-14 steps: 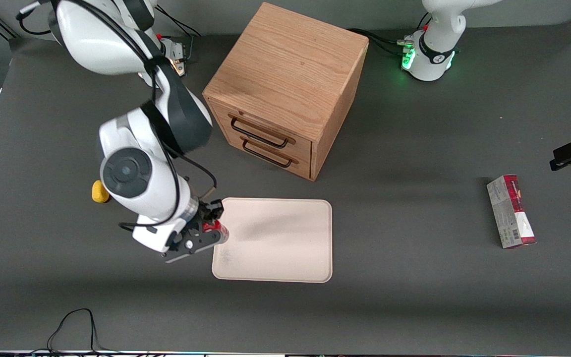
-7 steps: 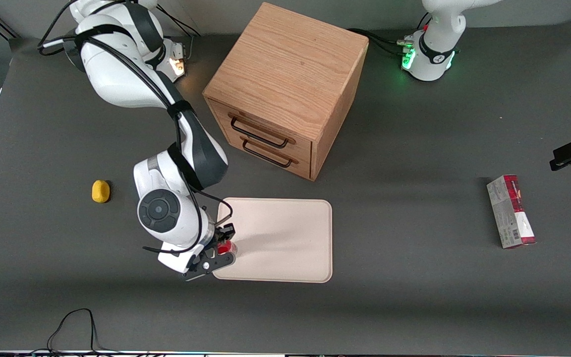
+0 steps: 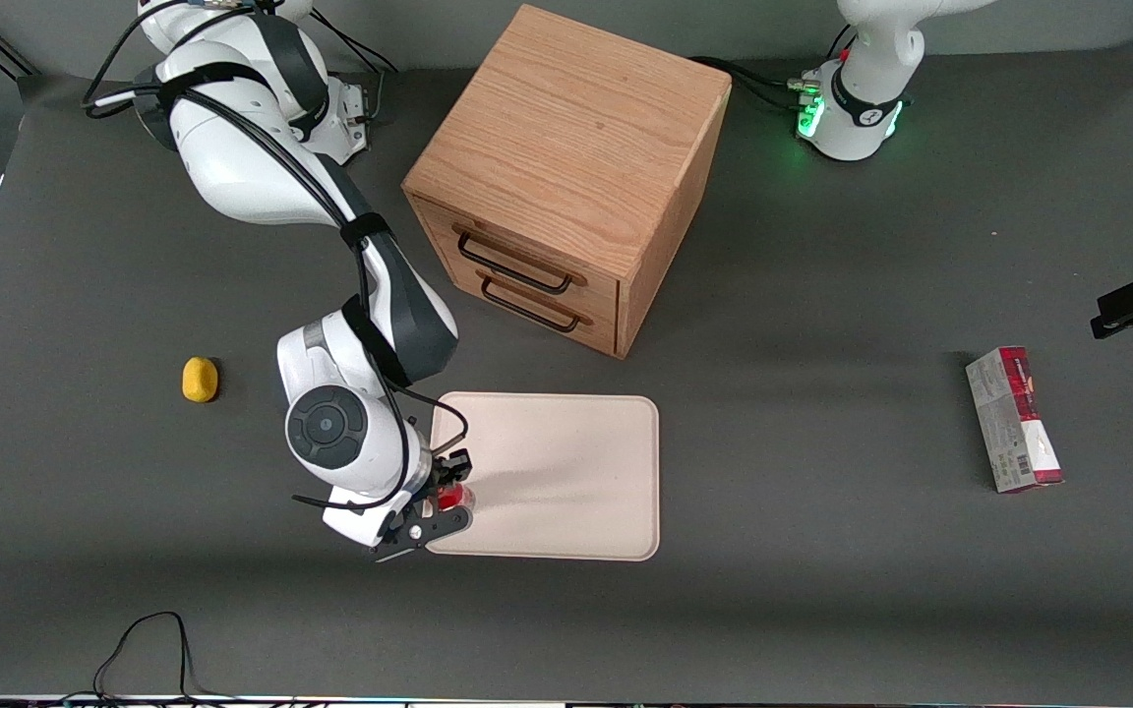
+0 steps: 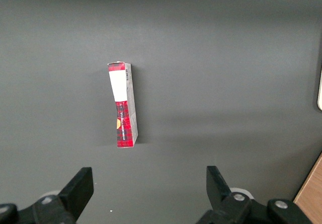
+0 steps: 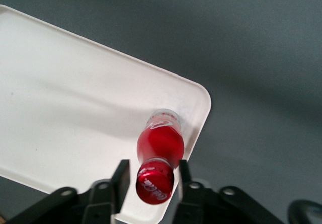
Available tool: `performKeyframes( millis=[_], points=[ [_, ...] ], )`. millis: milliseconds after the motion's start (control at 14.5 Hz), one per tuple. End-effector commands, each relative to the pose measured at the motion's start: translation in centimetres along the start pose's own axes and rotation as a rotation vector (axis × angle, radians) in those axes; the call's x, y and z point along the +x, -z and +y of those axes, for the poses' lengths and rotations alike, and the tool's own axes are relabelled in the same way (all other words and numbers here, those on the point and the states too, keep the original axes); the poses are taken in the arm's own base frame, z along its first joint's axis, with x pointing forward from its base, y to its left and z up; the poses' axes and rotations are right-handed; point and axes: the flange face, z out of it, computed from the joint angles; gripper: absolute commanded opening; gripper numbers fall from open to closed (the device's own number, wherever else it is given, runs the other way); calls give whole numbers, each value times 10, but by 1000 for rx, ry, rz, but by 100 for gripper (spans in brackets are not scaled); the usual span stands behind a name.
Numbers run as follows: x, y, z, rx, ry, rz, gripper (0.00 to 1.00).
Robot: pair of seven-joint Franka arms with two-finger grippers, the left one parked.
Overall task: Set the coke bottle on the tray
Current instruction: 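Lower the bottle upright onto the tray and open the right gripper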
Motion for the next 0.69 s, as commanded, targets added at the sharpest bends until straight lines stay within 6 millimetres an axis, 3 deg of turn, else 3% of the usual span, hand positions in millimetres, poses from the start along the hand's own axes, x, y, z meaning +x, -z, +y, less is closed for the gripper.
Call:
performKeyframes(
  millis=[0, 138, 277, 484, 623],
  points=[
    [1, 10, 0, -4, -13, 21, 100],
    [-2, 31, 1, -6, -11, 29, 100],
    [-13, 65, 0, -11, -10, -6, 100],
    [-35, 138, 4, -20, -9, -4, 100],
    [-56, 172, 6, -25, -8, -52, 100]
  ],
)
